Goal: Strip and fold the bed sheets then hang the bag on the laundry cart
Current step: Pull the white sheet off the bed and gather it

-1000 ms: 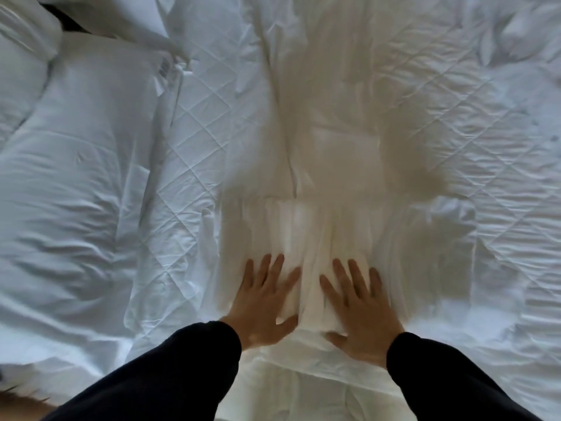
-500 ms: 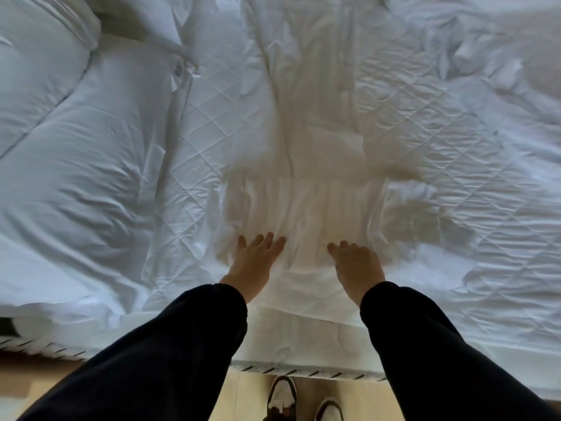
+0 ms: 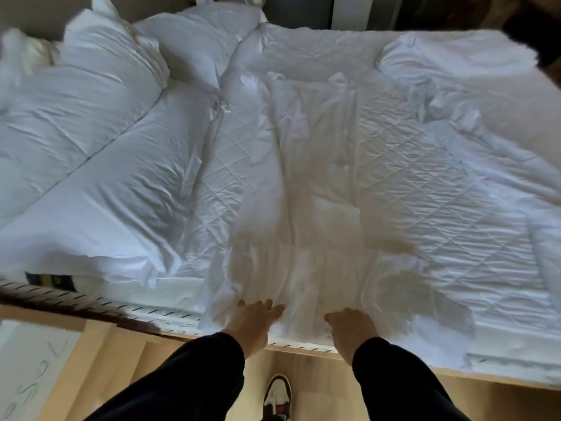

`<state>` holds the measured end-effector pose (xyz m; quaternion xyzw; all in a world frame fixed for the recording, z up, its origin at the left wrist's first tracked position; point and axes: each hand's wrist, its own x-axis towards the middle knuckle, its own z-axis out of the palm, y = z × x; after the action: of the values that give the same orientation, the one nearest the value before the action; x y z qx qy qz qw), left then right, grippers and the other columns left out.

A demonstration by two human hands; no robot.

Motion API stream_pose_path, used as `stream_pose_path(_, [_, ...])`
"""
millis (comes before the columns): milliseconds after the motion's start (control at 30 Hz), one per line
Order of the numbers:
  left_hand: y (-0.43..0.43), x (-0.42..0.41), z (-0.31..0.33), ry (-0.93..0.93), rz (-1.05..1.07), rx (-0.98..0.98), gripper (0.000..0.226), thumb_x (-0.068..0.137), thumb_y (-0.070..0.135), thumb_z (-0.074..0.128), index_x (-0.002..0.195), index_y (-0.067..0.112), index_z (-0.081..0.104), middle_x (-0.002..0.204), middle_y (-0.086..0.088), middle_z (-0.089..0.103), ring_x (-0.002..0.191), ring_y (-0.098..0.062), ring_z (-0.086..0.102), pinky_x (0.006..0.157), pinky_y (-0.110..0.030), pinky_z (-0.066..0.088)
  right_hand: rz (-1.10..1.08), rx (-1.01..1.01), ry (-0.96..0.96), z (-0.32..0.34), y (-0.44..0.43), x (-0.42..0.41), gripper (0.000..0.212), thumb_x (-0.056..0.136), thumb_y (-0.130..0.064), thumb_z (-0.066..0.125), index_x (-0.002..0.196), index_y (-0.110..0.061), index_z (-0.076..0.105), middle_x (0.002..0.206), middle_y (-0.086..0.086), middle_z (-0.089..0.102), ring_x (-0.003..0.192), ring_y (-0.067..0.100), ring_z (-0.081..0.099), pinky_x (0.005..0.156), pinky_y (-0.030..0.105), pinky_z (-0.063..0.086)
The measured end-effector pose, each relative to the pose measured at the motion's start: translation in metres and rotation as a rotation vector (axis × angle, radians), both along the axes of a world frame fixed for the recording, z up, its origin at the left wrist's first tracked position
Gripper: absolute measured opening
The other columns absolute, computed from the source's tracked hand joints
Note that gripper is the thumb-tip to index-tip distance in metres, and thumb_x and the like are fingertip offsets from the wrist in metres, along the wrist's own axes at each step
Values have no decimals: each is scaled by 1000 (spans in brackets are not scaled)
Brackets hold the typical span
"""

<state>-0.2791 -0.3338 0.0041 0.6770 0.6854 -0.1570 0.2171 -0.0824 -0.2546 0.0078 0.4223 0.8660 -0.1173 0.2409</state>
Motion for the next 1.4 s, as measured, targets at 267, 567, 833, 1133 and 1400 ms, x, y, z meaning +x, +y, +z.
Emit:
stream_pose_path(267, [13,-9,59,-73,24,50,44,88,10,47,129,26,51,118,-8,65,111,-31,58,93,-36,43,-5,-59,9,66,15,-5,33,96,-16,42,126,-16,55,119,7,61,109,27,59,90,34,45])
stream_pose_path(567, [156,-72,101,59,9,555,15,85,18,50,98,15,56,91,-5,64,87,-29,62,78,-35,41,-92,468,247,104,143,-57,21,82,-25,67,98,-13,58,88,8,63,84,30,62,77,38,46])
stream_pose_path(833, [235,-122,40,66,-46,322,63,97,38,39,152,22,13,160,-12,5,147,-31,4,116,-57,2,-208,175,168,35,209,-112,62,96,-44,9,151,-17,19,158,15,16,144,33,18,114,53,14])
stream_pose_path(1133, [241,-144,-37,59,-45,51,73,81,62,3,147,33,14,152,-13,18,142,-36,15,111,-66,-1,-133,60,58,-25,226,-118,50,100,-46,28,144,-24,27,152,10,23,137,29,28,109,49,22])
stream_pose_path(1400, [313,-149,-63,39,70,206,74,83,67,2,148,35,-14,157,-6,-24,143,-33,-24,108,-65,-17,-194,166,162,-54,280,-145,80,82,-66,-1,152,-27,3,160,14,-5,146,37,-1,113,58,0])
